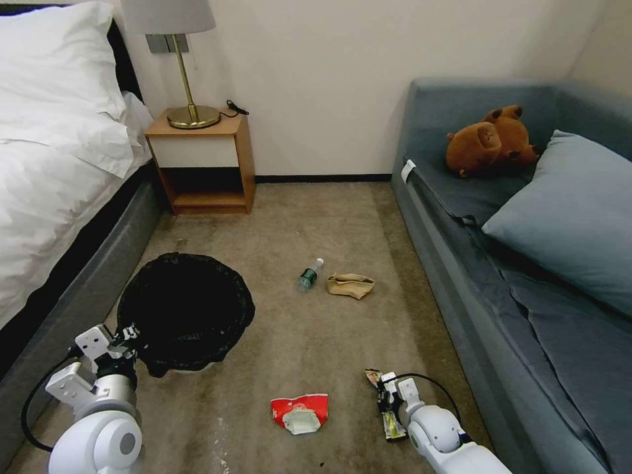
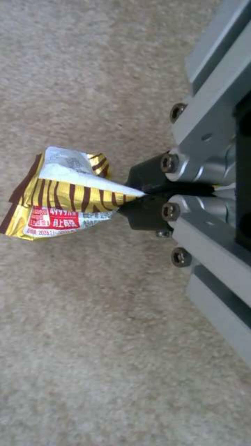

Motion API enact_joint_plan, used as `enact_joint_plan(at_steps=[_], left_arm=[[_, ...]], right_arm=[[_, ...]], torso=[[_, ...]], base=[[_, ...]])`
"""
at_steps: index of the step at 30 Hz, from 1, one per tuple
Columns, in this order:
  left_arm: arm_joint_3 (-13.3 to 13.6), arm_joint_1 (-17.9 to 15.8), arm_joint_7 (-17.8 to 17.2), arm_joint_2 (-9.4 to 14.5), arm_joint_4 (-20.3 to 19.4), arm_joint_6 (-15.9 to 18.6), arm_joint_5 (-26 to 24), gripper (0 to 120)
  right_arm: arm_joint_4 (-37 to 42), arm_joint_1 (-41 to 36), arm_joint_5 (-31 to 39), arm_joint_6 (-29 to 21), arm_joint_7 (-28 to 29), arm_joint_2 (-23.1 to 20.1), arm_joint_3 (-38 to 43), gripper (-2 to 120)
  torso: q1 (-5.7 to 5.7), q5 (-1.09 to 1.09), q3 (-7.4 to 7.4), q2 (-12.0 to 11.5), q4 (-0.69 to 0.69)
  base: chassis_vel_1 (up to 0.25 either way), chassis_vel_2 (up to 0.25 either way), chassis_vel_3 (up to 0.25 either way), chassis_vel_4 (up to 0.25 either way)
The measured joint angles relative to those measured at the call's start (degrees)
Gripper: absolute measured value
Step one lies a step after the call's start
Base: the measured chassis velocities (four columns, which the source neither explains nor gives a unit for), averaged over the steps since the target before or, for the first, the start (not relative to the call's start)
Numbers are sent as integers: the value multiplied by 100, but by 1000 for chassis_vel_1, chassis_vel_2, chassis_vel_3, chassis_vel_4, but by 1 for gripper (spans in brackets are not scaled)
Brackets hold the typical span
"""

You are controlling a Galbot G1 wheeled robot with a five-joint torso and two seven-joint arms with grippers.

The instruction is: Pick up the trash bin, then pick up the garbage on the floor and place it into the trash bin.

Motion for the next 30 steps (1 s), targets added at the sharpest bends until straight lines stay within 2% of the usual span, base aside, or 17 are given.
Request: enact_joint_plan(at_steps=[11,17,21,29,30], left_arm=[[1,15,4,-1,66,-19,16,4],[8,-9,8,-16,86,-23,27,4],[8,-12,9,-15,86,-23,28,4],[8,-12,9,-14,86,-23,28,4],[18,-17,11,-12,102,-24,28,4]], right_arm=[[259,103,112,252,118,-42,25,0],[464,281,-101,918,590,-22,-256,0],[519,318,-219,1154,730,-18,-362,0],[531,326,-255,1217,769,-23,-397,0],[612,346,-514,1502,924,-33,-544,0]], torso=[[0,0,0,1,0],[0,0,0,1,1],[0,0,0,1,1],[0,0,0,1,1],[0,1,0,1,1]], base=[[0,0,0,0],[0,0,0,0],[0,0,0,0],[0,0,0,0],[0,0,0,0]])
